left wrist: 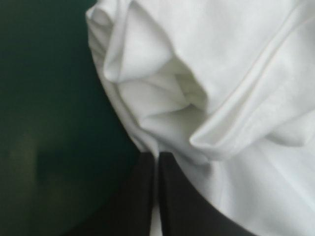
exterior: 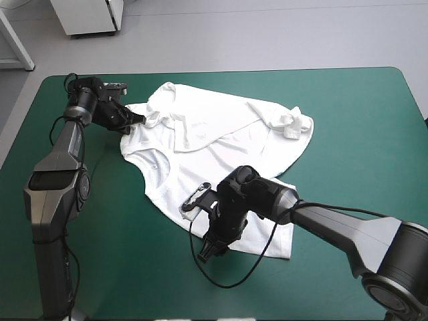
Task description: Fold the cloth
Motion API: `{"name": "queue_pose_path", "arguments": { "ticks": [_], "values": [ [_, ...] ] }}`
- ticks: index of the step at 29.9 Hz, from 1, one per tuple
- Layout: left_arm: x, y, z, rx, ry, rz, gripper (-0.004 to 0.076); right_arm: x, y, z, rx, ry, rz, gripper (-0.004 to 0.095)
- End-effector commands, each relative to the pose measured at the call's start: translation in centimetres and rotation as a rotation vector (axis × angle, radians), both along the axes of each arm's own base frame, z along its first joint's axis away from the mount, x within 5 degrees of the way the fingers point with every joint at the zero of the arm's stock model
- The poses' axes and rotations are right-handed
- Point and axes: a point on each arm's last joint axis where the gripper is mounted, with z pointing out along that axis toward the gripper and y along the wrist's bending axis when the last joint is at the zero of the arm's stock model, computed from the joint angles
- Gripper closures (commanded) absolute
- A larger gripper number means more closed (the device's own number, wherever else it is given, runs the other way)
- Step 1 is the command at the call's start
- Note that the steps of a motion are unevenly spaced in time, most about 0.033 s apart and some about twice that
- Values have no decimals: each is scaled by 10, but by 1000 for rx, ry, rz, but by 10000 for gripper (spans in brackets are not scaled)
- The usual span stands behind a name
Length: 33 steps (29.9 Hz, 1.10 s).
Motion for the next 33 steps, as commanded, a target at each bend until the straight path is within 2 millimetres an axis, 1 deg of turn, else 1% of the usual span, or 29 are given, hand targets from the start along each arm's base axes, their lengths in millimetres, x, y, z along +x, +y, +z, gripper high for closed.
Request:
{"name": "queue_pose_path", "arguments": {
  "ticks": [1,3,8,11,14,16,18,21,23,28,30,33],
  "values": [
    [-2,-9,28,-73,-77,7,733,-1,7,21,61,-81,26,391],
    [-1,-10,29,-89,-84,9,733,-2,14,17,53,-81,37,391],
    [-1,-11,29,-96,-88,10,733,-4,28,-11,1,-14,38,394],
    [-1,-11,29,-96,-90,10,733,-5,33,-23,-29,1,21,430],
    [0,-12,29,-107,-98,16,733,-1,33,-30,-60,-19,-5,549],
    [0,-13,30,-123,-102,18,733,2,33,-33,-76,-39,-2,665],
    [1,-14,30,-137,-109,20,733,4,33,-37,-95,-54,5,757],
    [1,-14,31,-139,-115,21,733,4,34,-46,-118,-24,3,905],
    [1,-14,31,-139,-113,21,733,3,35,-49,-120,-3,-3,926],
    [1,-13,31,-140,-116,19,733,7,33,-43,-157,-38,-4,927],
    [1,-14,31,-146,-116,20,733,11,32,-32,-166,-80,-2,927],
    [1,-16,34,-168,-118,19,733,18,33,-2,-139,-169,6,927]
  ]
}}
